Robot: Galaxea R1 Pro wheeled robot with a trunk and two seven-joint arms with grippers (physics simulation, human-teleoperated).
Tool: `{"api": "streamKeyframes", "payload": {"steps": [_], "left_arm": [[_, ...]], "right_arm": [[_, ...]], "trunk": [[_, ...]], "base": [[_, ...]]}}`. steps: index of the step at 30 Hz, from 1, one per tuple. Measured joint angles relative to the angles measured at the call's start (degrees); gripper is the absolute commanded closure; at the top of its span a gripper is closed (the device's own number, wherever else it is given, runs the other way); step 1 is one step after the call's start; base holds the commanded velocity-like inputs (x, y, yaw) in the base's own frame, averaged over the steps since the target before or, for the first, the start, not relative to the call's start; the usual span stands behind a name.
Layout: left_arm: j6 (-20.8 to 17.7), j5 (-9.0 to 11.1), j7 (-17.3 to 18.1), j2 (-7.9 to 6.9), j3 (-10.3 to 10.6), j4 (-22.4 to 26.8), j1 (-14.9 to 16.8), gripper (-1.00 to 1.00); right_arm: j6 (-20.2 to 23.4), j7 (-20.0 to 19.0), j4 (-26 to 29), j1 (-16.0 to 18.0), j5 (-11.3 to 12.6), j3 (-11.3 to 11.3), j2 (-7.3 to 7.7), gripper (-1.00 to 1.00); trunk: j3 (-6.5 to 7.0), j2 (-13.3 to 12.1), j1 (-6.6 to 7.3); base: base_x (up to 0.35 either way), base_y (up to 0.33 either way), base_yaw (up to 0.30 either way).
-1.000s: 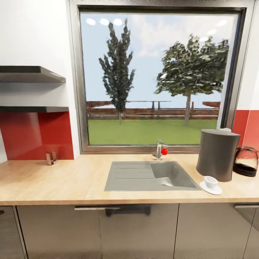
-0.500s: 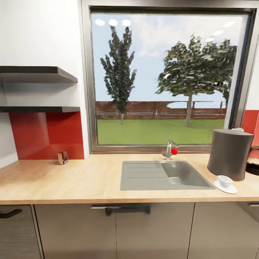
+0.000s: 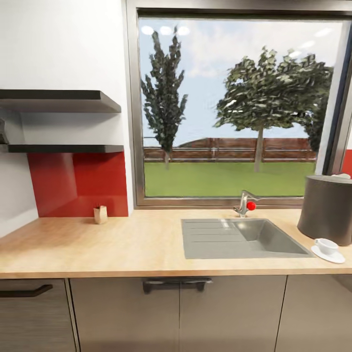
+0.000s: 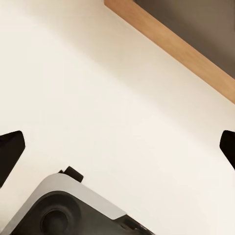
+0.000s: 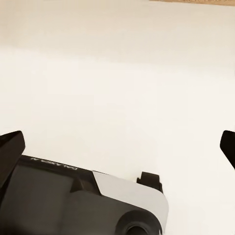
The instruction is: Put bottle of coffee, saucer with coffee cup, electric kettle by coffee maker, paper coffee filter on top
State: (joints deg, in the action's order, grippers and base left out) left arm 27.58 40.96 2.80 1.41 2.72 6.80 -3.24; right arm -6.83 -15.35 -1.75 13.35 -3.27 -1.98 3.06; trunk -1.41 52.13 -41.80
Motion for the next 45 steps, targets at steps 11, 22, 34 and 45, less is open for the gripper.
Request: {"api": "streamKeyframes", "payload": {"steps": [11,22,34,45], "left_arm": [[0.02,0.0,0.0,0.04,0.0,0.0,0.0,-1.0],[0.02,0.0,0.0,0.06,0.0,0.0,0.0,-1.0],[0.1,0.0,0.0,0.09,0.0,0.0,0.0,-1.0],[0.17,-0.01,0.0,0.09,0.0,0.0,0.0,-1.0]], "right_arm": [[-0.04,0.08,0.0,0.0,0.0,-0.03,-0.07,-1.0],[-0.37,0.1,0.0,0.01,-0.06,0.01,0.0,-1.0],[-1.02,1.56,0.0,0.01,0.0,-0.04,-0.09,-1.0],[-1.0,1.68,0.0,0.0,-0.05,-0.04,-0.07,-1.0]], "trunk": [[0.0,0.0,0.0],[0.0,0.0,0.0],[0.0,0.0,0.0],[0.0,0.0,0.0]], "base": [[0.0,0.343,0.0],[0.0,0.343,0.0],[0.0,0.344,0.0],[0.0,0.344,0.0]]}}
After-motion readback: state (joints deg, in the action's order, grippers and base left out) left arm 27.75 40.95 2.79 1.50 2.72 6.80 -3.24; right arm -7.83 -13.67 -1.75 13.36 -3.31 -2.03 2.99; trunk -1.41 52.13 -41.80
